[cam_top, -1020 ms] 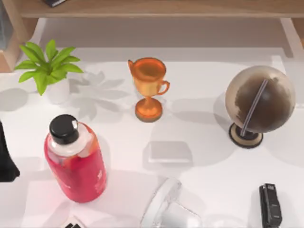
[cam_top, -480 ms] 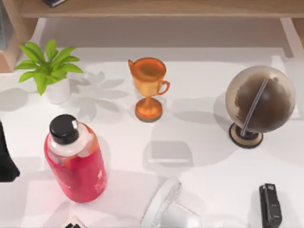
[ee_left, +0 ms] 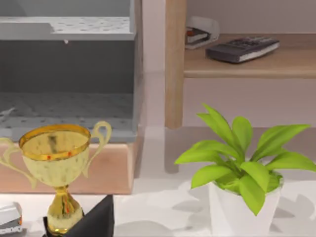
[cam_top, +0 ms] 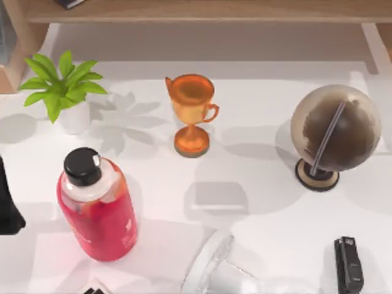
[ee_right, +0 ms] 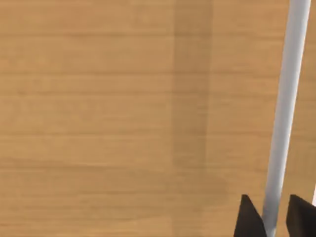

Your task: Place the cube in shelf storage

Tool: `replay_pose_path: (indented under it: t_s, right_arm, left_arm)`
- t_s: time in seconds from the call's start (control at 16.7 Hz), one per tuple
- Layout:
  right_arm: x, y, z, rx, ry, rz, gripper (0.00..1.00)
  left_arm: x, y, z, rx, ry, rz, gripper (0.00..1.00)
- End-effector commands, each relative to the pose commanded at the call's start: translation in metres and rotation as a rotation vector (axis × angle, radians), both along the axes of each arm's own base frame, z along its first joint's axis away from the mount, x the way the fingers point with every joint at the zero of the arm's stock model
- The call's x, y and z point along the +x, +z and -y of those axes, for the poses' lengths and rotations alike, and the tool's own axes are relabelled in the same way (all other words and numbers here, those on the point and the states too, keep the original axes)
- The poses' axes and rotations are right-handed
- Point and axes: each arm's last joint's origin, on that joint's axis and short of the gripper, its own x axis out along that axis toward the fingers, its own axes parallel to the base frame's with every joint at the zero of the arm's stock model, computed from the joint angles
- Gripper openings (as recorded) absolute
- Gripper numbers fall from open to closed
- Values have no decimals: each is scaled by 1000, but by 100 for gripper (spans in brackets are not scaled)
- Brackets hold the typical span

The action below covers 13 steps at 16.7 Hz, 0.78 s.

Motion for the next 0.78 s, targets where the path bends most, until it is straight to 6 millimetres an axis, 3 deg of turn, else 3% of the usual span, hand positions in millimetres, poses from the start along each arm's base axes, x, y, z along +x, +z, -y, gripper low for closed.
replay_pose_path:
  t_s: [0.42,0.78]
  right_arm:
    - [0,0,0,0,0,0,98]
    - [0,0,0,0,0,0,100]
  left_arm:
    - [0,0,0,0,0,0,100]
    - [0,0,0,0,0,0,100]
